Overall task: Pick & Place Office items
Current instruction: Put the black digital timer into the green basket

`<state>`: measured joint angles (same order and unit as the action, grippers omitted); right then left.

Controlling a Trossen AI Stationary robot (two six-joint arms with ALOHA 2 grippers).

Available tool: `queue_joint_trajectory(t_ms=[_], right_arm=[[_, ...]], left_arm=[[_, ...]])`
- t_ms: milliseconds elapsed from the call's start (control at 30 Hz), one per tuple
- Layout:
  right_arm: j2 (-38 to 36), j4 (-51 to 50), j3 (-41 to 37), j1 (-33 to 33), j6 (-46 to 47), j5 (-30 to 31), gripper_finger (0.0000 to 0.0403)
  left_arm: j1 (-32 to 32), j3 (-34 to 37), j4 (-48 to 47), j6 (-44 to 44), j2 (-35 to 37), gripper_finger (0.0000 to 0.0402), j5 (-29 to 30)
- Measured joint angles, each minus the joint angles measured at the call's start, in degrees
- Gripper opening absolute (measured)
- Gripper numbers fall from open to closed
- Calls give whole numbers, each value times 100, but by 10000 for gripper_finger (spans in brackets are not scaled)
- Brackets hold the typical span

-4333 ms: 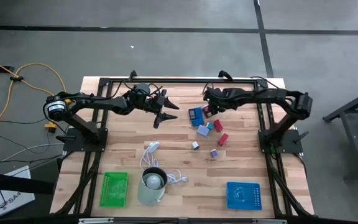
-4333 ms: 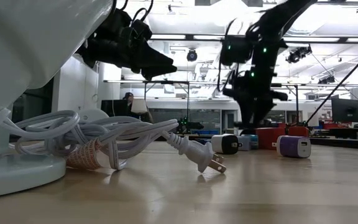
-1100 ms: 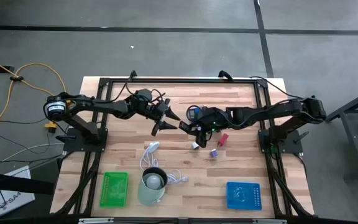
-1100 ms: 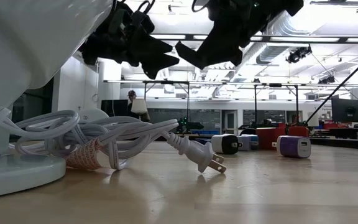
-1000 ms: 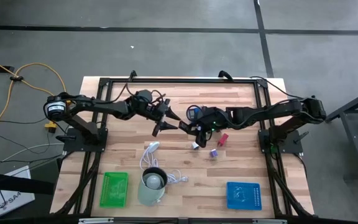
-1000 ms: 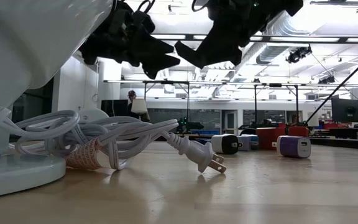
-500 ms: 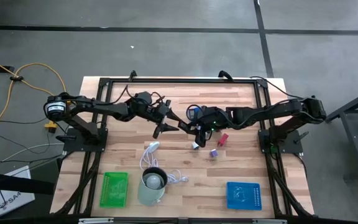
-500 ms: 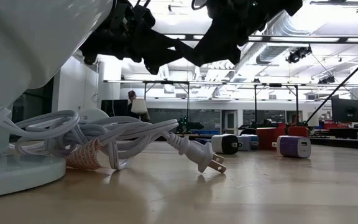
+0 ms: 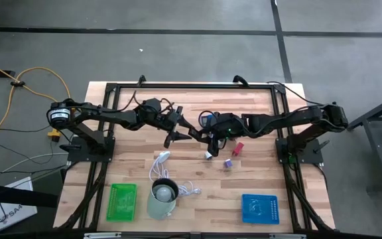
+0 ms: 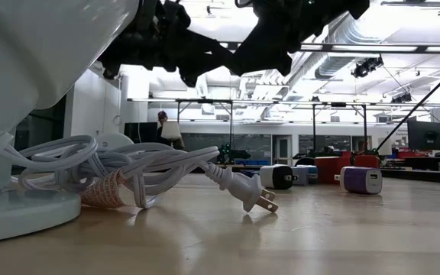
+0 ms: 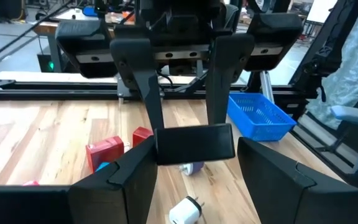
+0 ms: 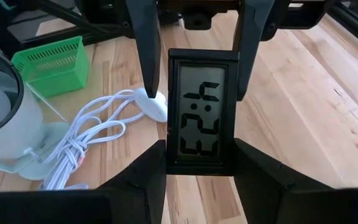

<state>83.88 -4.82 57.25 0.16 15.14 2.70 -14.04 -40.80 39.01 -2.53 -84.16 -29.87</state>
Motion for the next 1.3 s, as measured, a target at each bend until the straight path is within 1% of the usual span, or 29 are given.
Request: queue_joint_trajectory(t_ms=[500,867,1133,1300], right_arm=[[0,-4,0,0,0,-7,147],[0,-7,0,0,0,-11,147],[0,-10,0,0,-2,-14,147],[0,-11,0,0,-2,-14,147]], left_arm=[[0,0,59,-50,0,211,-2],[0,0,93,-50,0,190,-2],[-2,0,90,-54,0,159,-2],[-2,0,91,-52,0,160,-2]])
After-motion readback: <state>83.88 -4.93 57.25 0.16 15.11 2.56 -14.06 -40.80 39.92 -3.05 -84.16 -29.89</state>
